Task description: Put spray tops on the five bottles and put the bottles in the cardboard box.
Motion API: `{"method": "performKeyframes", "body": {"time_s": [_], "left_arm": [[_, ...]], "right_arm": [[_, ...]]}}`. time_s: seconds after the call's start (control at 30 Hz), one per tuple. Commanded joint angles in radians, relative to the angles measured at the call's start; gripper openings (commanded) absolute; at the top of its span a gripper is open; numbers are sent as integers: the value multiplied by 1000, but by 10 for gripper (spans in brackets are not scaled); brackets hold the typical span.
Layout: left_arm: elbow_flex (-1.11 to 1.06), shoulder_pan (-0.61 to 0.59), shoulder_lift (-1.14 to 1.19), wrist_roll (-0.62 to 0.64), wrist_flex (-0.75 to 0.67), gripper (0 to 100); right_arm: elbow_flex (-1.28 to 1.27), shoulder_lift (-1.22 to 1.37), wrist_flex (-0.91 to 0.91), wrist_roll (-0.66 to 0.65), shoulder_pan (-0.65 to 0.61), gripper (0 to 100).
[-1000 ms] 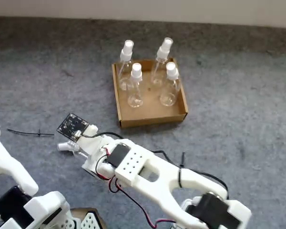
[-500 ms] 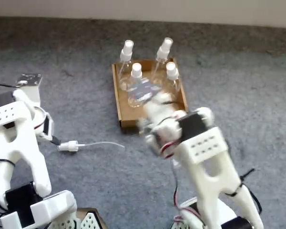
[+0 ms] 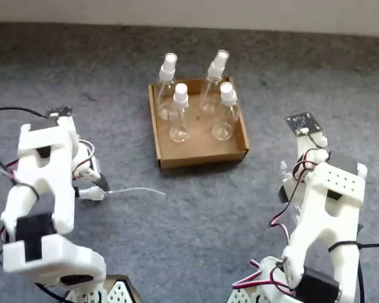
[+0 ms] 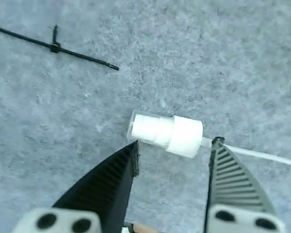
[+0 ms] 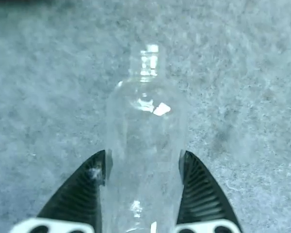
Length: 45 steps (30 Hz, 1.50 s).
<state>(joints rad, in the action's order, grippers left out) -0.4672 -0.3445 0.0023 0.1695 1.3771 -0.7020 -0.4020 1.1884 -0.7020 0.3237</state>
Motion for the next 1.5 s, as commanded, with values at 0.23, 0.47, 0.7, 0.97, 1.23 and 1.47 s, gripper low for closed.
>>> {"method": "performKeyframes", "body": {"time_s": [0.23,0.47,0.7,0.97,1.23,1.47], "left_arm": [[77,97,231,77,-48,180],[214,64,185,-224,-78,122],[412,114,189,-582,-61,98],[466,237,193,-1252,235,91],[372,262,189,-1284,232,166],[363,262,185,-1166,219,205]], "right_arm": [[-7,28,-117,-18,24,8],[-7,28,-117,-18,22,8],[-7,30,-116,-18,18,8],[-8,30,-116,-18,21,8],[-8,24,-113,-18,24,9],[-8,22,-110,-17,25,14]]}}
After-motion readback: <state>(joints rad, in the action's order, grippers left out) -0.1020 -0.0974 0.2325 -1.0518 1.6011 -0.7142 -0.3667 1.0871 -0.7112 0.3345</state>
